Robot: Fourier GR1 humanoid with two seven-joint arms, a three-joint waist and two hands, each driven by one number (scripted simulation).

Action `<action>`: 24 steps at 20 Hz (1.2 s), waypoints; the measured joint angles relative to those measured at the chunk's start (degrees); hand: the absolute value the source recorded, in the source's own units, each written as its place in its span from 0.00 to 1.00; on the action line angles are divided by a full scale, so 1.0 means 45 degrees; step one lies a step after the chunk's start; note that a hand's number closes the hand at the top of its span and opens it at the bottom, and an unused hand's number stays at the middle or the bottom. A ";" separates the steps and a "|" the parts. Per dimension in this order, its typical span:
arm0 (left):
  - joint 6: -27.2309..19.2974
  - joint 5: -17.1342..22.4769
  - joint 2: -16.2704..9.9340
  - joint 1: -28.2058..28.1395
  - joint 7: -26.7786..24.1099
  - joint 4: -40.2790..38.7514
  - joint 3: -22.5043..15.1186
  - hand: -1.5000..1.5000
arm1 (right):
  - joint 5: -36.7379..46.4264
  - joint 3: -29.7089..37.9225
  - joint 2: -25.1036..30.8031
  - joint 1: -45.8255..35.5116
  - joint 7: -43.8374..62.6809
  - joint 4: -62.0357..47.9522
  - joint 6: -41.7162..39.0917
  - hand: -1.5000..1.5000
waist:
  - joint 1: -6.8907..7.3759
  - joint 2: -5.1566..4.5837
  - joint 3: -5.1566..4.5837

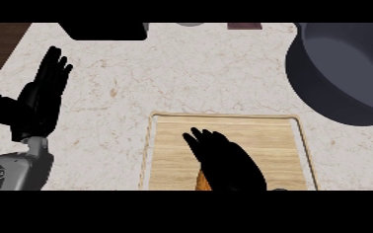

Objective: Pick the croissant from the tray and place it in the pot

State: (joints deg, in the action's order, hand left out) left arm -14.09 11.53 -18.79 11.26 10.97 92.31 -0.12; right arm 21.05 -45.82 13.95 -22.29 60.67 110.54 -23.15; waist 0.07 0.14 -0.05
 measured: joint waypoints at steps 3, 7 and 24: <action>0.0288 0.0130 -0.0127 0.0123 -0.0069 -0.0231 0.0291 0.50 | 0.0415 -0.0140 -0.0140 0.0131 -0.0024 -0.0226 -0.0064 0.00 | -0.0018 -0.0008 0.0002; 0.0165 -0.0175 0.0123 -0.0022 -0.0049 -0.0015 0.0197 0.50 | 0.1257 -0.0395 -0.0384 0.0678 -0.0421 -0.0721 -0.0042 0.00 | -0.0012 -0.0011 0.0007; 0.0499 -0.0700 0.0626 -0.0184 0.0415 0.0549 0.0553 0.50 | 0.3558 0.0033 -0.0787 0.1497 -0.2592 -0.2600 -0.0878 1.00 | 0.0002 0.0013 0.0001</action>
State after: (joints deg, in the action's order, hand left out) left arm -11.85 8.38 -15.97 10.44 12.84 94.78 2.37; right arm 37.06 -45.67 10.41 -15.55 49.01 98.84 -27.10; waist 0.07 0.20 -0.04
